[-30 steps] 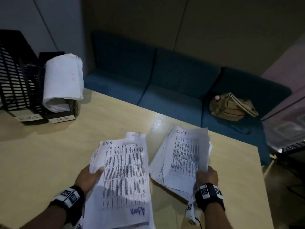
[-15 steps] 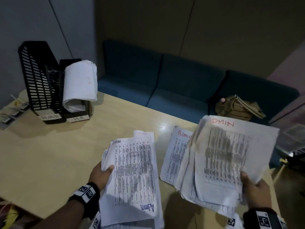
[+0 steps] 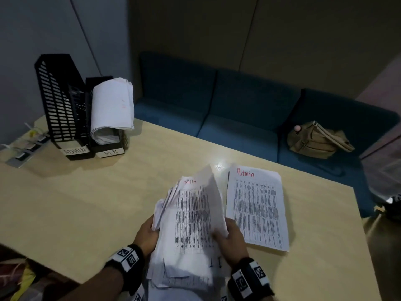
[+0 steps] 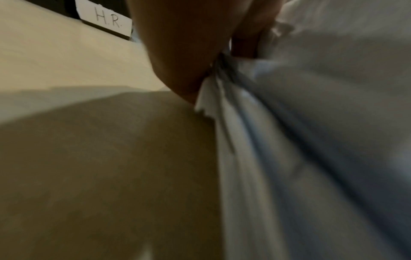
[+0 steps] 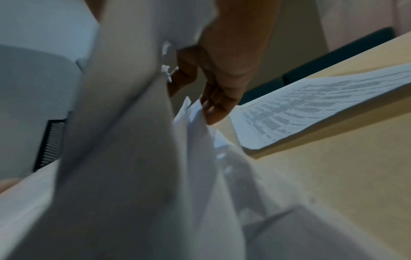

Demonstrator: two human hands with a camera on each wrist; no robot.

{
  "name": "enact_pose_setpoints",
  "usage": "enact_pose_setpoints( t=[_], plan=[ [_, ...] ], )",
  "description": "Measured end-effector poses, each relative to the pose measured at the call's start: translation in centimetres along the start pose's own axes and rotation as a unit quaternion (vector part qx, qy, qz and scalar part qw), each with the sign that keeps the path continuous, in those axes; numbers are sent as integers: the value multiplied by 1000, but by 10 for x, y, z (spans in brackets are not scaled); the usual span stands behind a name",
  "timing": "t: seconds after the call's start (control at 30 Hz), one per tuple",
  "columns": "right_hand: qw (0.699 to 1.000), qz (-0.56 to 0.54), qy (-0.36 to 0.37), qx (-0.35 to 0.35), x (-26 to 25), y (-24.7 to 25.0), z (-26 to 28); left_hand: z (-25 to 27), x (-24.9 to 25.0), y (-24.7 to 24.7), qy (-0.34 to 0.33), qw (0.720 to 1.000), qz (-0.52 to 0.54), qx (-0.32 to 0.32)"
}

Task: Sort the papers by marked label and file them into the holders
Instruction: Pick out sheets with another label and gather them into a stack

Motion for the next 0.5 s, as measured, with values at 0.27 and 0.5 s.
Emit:
enact_pose_setpoints(
  t=[0.27,0.5],
  plan=[
    [990,99,4,-97,-10,-27,1,2,-8,3,4,994,105,-37],
    [997,-48,30,47,-11,19,-9,-10,-22,5,2,999,-29,-26]
  ],
)
Point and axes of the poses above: each hand's wrist, its own z-axis away from the middle knuckle, its own y-axis out of the back of the hand, x = y × z, the point moved 6 cm from there along -z, towards the middle knuckle, and after that the axes turned 1 degree about -z, right-handed, at the moved point
